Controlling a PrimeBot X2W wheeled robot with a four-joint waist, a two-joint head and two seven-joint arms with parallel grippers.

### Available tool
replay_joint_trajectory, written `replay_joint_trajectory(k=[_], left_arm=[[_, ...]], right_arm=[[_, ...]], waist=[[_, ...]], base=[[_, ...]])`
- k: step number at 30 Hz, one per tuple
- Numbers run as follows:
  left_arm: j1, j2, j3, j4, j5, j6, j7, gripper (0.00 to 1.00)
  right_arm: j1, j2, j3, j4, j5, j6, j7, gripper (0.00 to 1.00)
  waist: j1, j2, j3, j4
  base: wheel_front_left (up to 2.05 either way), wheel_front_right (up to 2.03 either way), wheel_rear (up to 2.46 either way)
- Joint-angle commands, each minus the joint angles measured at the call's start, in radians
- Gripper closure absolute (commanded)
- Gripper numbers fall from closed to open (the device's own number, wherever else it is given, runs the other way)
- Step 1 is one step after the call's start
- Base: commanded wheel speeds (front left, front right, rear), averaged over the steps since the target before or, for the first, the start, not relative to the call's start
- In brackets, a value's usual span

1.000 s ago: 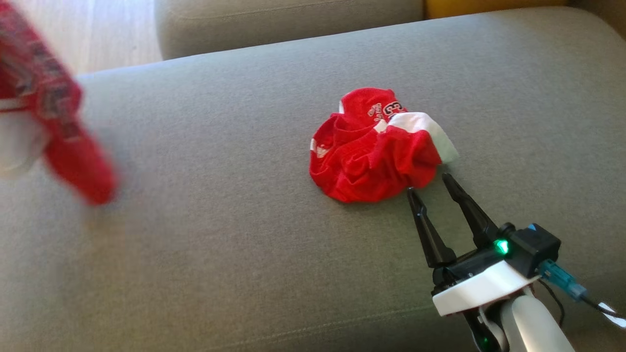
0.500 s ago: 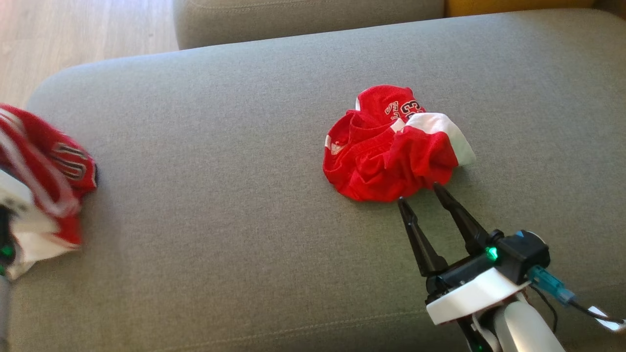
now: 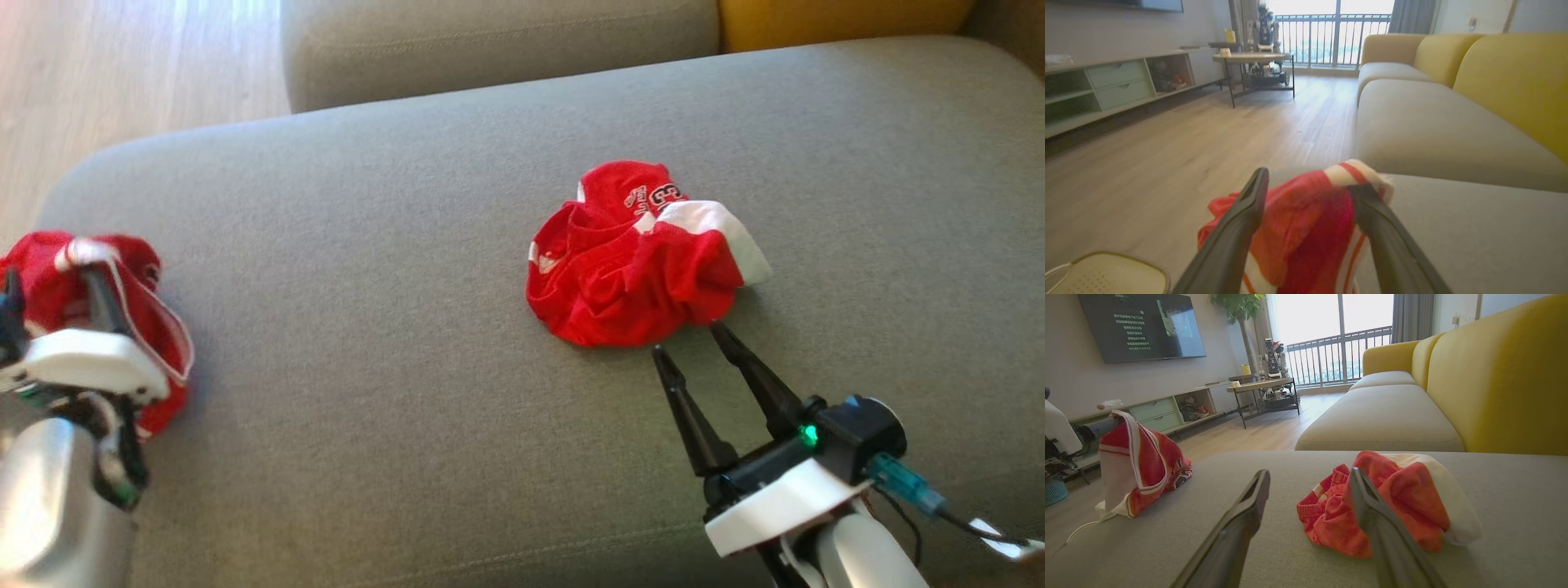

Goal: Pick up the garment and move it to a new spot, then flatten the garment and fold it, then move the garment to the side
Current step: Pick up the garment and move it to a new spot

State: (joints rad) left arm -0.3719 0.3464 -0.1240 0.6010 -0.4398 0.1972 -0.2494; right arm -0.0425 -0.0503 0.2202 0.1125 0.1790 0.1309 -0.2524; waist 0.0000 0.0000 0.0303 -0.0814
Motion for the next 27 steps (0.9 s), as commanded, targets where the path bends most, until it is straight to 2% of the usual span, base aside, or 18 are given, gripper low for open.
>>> replay_joint_trajectory(k=[1,3,6,10,11,14,18,27], left_arm=[[0.016,0.01,0.05,-0.136,0.049,0.028,-0.012,0.0],[0.092,-0.026,0.062,-0.275,0.102,0.059,-0.012,0.0],[0.216,-0.089,0.07,-0.426,0.141,0.078,-0.012,0.0],[0.367,-0.173,0.069,-0.503,0.144,0.09,-0.012,0.0],[0.367,-0.173,0.069,-0.503,0.144,0.09,-0.012,0.0],[0.461,-0.219,0.045,-0.475,0.124,0.082,-0.01,0.0],[0.52,-0.245,0.009,-0.469,0.117,0.054,-0.011,0.0],[0.571,-0.284,0.017,-0.654,0.214,0.003,-0.012,0.0]], right_arm=[[-0.001,0.0,0.008,-0.029,0.011,0.0,-0.009,0.0],[0.011,0.0,-0.006,-0.027,0.012,0.0,-0.009,0.0],[0.021,0.0,-0.026,-0.055,0.023,0.0,-0.009,0.0],[0.033,0.0,-0.04,-0.064,0.026,0.0,-0.009,0.0],[0.033,0.0,-0.04,-0.064,0.026,0.0,-0.009,0.0],[0.04,0.0,-0.042,-0.065,0.026,0.0,-0.009,0.0],[0.045,0.0,-0.048,-0.065,0.019,0.0,-0.009,0.0],[0.09,0.0,-0.084,-0.063,-0.001,0.0,-0.009,0.0]], waist=[[0.0,0.0,-0.012,-0.005],[0.0,0.0,-0.022,-0.001],[0.0,0.0,-0.035,0.005],[0.0,0.0,-0.052,0.011],[0.0,0.0,-0.052,0.011],[0.0,0.0,-0.063,0.014],[0.0,0.0,-0.072,0.018],[0.0,0.0,-0.107,0.029]], base=[[0.0,0.0,0.0],[0.0,0.0,0.0],[0.0,0.0,0.0],[0.0,0.0,0.0],[0.0,0.0,0.0],[0.0,0.0,0.0],[0.0,0.0,0.0],[0.0,0.0,0.0]])
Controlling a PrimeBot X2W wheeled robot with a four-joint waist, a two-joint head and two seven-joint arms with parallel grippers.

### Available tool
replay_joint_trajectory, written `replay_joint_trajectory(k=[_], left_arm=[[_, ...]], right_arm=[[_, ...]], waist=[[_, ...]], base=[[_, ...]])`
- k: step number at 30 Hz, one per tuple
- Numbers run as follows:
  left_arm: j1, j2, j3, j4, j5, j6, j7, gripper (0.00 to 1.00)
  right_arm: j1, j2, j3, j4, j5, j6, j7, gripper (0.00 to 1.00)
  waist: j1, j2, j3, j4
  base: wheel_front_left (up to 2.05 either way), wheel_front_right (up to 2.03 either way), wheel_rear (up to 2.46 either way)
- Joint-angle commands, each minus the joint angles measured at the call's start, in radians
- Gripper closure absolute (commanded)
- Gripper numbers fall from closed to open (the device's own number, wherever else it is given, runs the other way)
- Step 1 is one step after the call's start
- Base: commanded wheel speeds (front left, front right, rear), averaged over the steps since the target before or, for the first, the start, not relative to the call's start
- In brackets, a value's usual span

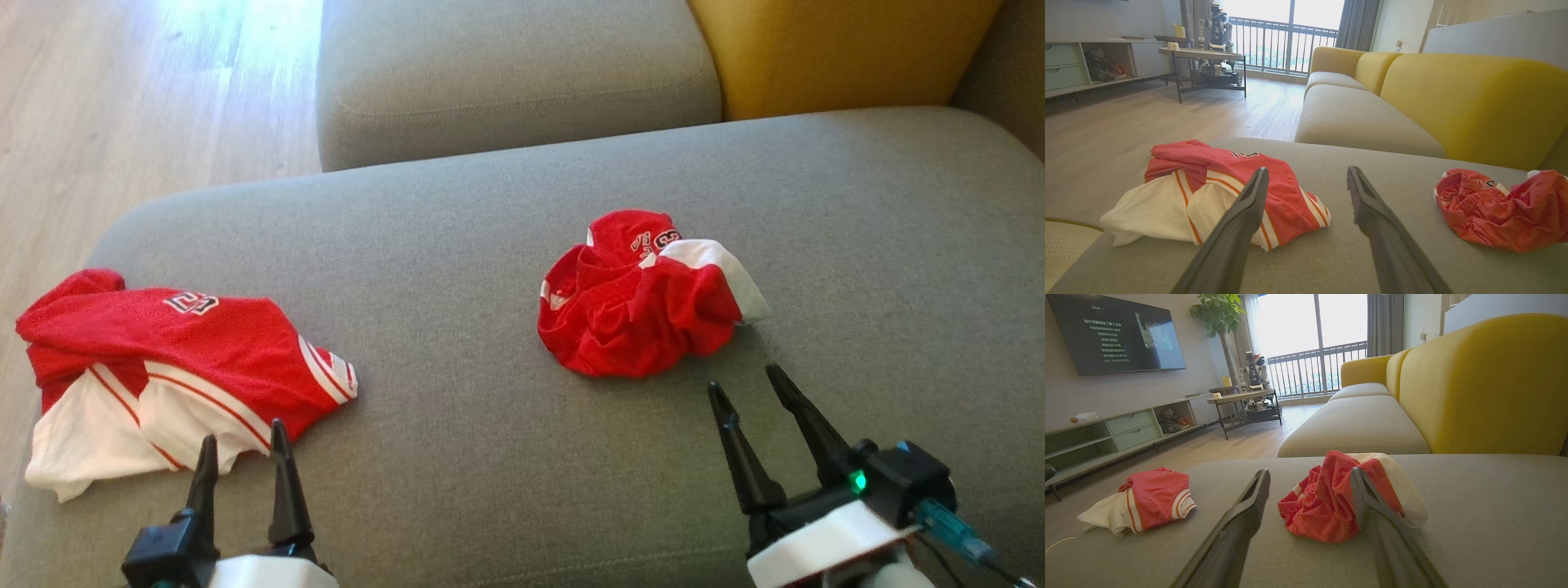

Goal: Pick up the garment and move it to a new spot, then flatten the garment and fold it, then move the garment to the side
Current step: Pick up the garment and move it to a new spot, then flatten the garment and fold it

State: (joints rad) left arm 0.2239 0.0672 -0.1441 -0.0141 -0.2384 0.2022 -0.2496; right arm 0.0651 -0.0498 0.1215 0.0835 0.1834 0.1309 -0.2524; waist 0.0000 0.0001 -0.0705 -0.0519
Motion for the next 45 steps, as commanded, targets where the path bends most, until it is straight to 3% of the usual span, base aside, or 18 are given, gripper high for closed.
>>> replay_joint_trajectory(k=[1,11,31,40,45], left_arm=[[-0.022,-0.007,0.039,-0.052,0.022,-0.008,-0.012,0.0],[0.016,-0.016,0.054,-0.112,0.13,-0.06,-0.012,0.0],[0.021,-0.017,0.022,-0.086,0.153,-0.066,-0.012,0.0],[-0.105,-0.017,-0.01,0.031,0.137,-0.129,-0.012,0.0],[-0.237,-0.017,-0.086,0.16,0.118,-0.186,-0.012,0.0]], right_arm=[[-0.011,0.0,0.009,-0.033,-0.007,0.0,-0.009,0.0],[0.034,0.0,-0.005,-0.039,-0.031,0.0,-0.009,0.0],[0.041,0.0,-0.001,-0.049,-0.043,0.0,-0.009,0.0],[0.022,0.0,0.018,-0.062,-0.051,0.0,-0.009,0.0],[0.002,0.0,0.034,-0.063,-0.06,0.0,-0.009,0.0]], waist=[[0.0,-0.0001,-0.011,-0.002],[0.0,-0.0001,-0.033,-0.023],[0.0,-0.0001,-0.039,-0.027],[0.0,-0.0001,0.001,-0.055],[0.0,-0.0001,0.048,-0.09]], base=[[0.0,0.0,0.0],[0.0,0.0,0.0],[0.0,0.0,0.0],[0.0,0.0,0.0],[0.0,0.0,0.0]])
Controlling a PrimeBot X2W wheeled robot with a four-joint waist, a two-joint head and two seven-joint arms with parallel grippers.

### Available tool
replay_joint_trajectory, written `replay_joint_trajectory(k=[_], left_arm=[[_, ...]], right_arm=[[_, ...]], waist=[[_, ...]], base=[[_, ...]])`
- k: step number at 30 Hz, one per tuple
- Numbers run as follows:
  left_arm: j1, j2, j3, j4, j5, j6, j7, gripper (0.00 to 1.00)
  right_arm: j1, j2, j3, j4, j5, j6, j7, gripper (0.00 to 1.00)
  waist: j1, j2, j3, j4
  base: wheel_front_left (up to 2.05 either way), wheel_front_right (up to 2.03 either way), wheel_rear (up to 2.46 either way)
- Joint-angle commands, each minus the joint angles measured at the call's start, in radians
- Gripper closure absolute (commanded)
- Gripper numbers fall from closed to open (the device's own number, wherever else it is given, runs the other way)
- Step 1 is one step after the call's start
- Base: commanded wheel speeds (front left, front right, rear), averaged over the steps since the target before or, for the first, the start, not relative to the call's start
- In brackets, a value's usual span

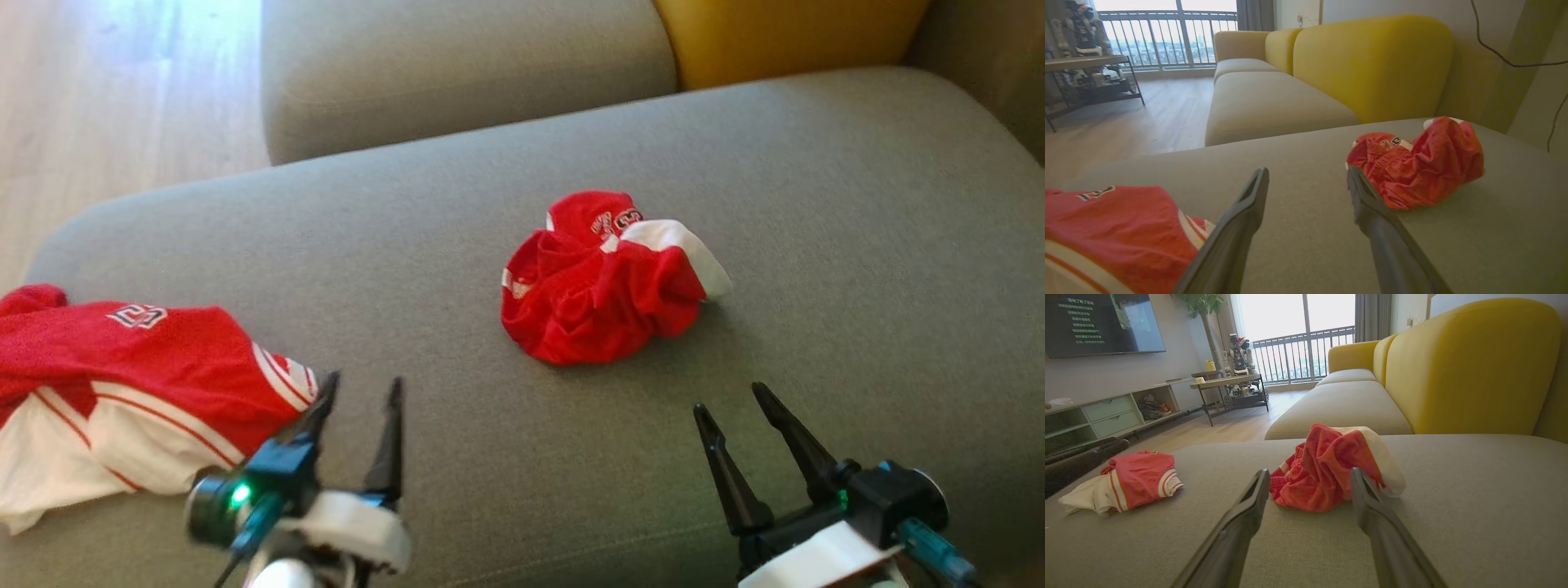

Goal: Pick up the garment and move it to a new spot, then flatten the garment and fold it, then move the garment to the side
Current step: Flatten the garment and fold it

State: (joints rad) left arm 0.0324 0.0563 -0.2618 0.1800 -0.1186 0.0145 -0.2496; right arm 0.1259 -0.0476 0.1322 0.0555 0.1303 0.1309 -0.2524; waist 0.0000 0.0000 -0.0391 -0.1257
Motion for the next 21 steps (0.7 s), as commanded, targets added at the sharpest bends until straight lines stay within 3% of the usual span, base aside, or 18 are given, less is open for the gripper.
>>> replay_joint_trajectory(k=[1,11,21], left_arm=[[-0.079,-0.006,0.013,-0.003,-0.007,-0.01,-0.012,0.0],[-0.435,-0.006,-0.17,0.339,-0.121,-0.088,-0.012,0.0],[-0.718,-0.006,-0.298,0.651,-0.177,-0.111,0.003,0.0]], right_arm=[[-0.064,-0.003,0.027,-0.035,-0.007,0.0,-0.009,0.0],[-0.116,-0.003,0.061,-0.044,0.049,0.0,-0.009,0.0],[-0.168,-0.003,0.079,-0.067,0.07,0.0,-0.009,0.0]], waist=[[0.0,0.0,0.027,-0.025],[0.0,0.0,0.121,-0.148],[0.0,0.0,0.201,-0.221]], base=[[0.0,0.0,0.0],[0.0,0.0,0.0],[0.0,0.0,0.0]])
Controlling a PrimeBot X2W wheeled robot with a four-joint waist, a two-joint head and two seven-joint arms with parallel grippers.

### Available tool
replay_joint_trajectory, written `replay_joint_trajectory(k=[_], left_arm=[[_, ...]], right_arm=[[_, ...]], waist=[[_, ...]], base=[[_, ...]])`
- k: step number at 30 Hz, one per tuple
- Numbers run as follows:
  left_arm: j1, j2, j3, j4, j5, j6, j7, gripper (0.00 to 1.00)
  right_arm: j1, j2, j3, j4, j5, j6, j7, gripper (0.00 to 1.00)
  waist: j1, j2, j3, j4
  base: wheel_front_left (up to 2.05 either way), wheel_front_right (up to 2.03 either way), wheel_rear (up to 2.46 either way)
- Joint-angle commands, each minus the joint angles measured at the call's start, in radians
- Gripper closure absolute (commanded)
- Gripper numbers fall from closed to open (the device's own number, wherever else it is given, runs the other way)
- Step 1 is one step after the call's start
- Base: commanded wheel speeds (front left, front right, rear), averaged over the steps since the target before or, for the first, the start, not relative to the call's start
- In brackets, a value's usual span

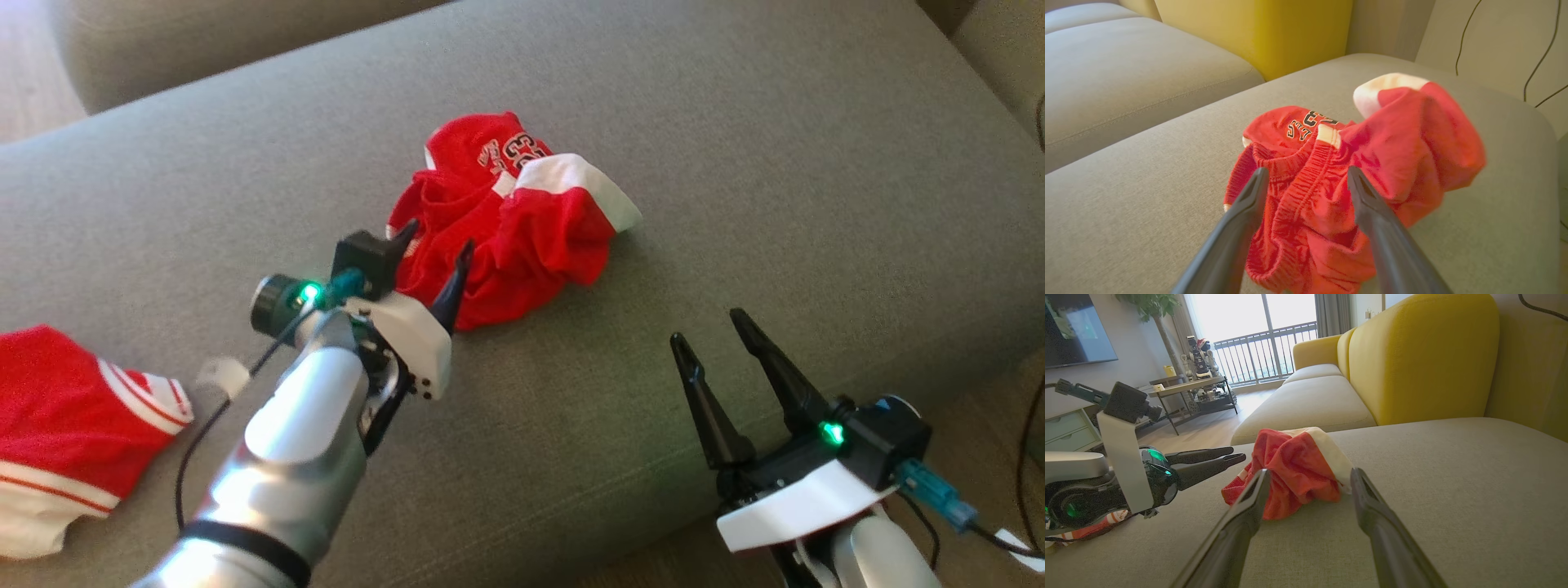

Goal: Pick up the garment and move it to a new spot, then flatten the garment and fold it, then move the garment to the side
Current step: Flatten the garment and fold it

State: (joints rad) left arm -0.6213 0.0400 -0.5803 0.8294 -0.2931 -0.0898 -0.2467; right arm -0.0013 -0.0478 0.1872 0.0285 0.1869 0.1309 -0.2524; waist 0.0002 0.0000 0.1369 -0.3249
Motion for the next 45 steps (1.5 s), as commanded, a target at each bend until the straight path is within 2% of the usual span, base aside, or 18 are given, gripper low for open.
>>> replay_joint_trajectory(k=[1,6,16,18,19,25,27,30,33,34,35,38,40,44,45], left_arm=[[-0.084,0.01,0.015,0.032,-0.007,-0.009,0.007,0.0],[-0.159,0.01,-0.033,0.159,-0.012,-0.026,0.04,0.0],[-0.223,0.01,-0.109,0.292,-0.016,-0.039,0.03,0.0],[-0.233,0.01,-0.126,0.303,-0.012,-0.04,0.017,0.8],[-0.235,0.01,-0.132,0.305,-0.012,-0.04,0.01,1.0],[-0.232,0.01,-0.147,0.244,-0.028,-0.041,-0.014,1.0],[-0.222,0.018,-0.128,0.178,-0.033,-0.039,-0.014,1.0],[-0.169,0.046,-0.093,0.068,-0.033,-0.015,-0.015,1.0],[-0.077,0.081,-0.05,-0.033,-0.04,0.02,-0.015,1.0],[0.002,0.105,-0.014,-0.103,-0.054,0.048,-0.015,1.0],[0.046,0.117,-0.001,-0.14,-0.058,0.057,-0.015,1.0],[0.178,0.151,0.012,-0.242,-0.06,0.063,-0.015,1.0],[0.261,0.166,0.036,-0.294,-0.072,0.083,-0.015,1.0],[0.405,0.17,0.091,-0.383,-0.107,0.11,-0.015,1.0],[0.434,0.169,0.095,-0.4,-0.11,0.109,-0.015,0.84]], right_arm=[[-0.045,-0.002,0.025,-0.042,0.016,0.0,-0.009,0.0],[-0.062,-0.002,0.035,-0.052,0.025,0.0,-0.009,0.0],[-0.087,-0.002,0.048,-0.064,0.046,0.0,-0.009,0.0],[-0.091,-0.002,0.05,-0.067,0.05,0.0,-0.009,0.0],[-0.093,-0.002,0.051,-0.069,0.052,0.0,-0.009,0.0],[-0.084,-0.002,0.039,-0.071,0.057,0.0,-0.009,0.0],[-0.077,-0.002,0.033,-0.072,0.057,0.0,-0.009,0.0],[-0.062,-0.002,0.022,-0.07,0.052,0.0,-0.009,0.0],[-0.043,-0.002,0.011,-0.068,0.045,0.0,-0.009,0.0],[-0.031,-0.002,0.003,-0.07,0.04,0.0,-0.009,0.0],[-0.025,-0.002,-0.002,-0.071,0.039,0.0,-0.009,0.0],[-0.01,-0.002,-0.013,-0.076,0.035,0.0,-0.009,0.0],[-0.004,-0.002,-0.01,-0.078,0.031,0.0,-0.009,0.0],[-0.001,-0.002,-0.011,-0.08,0.024,0.0,-0.009,0.0],[-0.001,-0.002,-0.008,-0.079,0.021,0.0,-0.009,0.0]], waist=[[-0.0002,0.0,0.032,-0.025],[-0.0002,0.0,0.06,-0.044],[-0.0002,0.0,0.09,-0.064],[-0.0002,0.0,0.09,-0.065],[-0.0002,0.0,0.089,-0.065],[-0.0002,0.0,0.058,-0.058],[-0.0002,0.0,0.041,-0.053],[-0.0002,0.0,0.009,-0.043],[-0.0002,0.0,-0.026,-0.025],[-0.0002,0.0,-0.044,-0.011],[-0.0002,0.0,-0.05,-0.002],[-0.0002,0.0,-0.059,0.031],[-0.0002,0.0,-0.059,0.053],[-0.0002,0.0,-0.062,0.091],[-0.0002,0.0,-0.065,0.098]], base=[[0.0,0.0,0.0],[0.0,0.0,0.0],[0.0,0.0,0.0],[0.0,0.0,0.0],[0.0,0.0,0.0],[0.0,0.0,0.0],[0.0,0.0,0.0],[0.0,0.0,0.0],[0.0,0.0,0.0],[0.0,0.0,0.0],[0.0,0.0,0.0],[0.0,0.0,0.0],[0.0,0.0,0.0],[0.0,0.0,0.0],[0.0,0.0,0.0]])
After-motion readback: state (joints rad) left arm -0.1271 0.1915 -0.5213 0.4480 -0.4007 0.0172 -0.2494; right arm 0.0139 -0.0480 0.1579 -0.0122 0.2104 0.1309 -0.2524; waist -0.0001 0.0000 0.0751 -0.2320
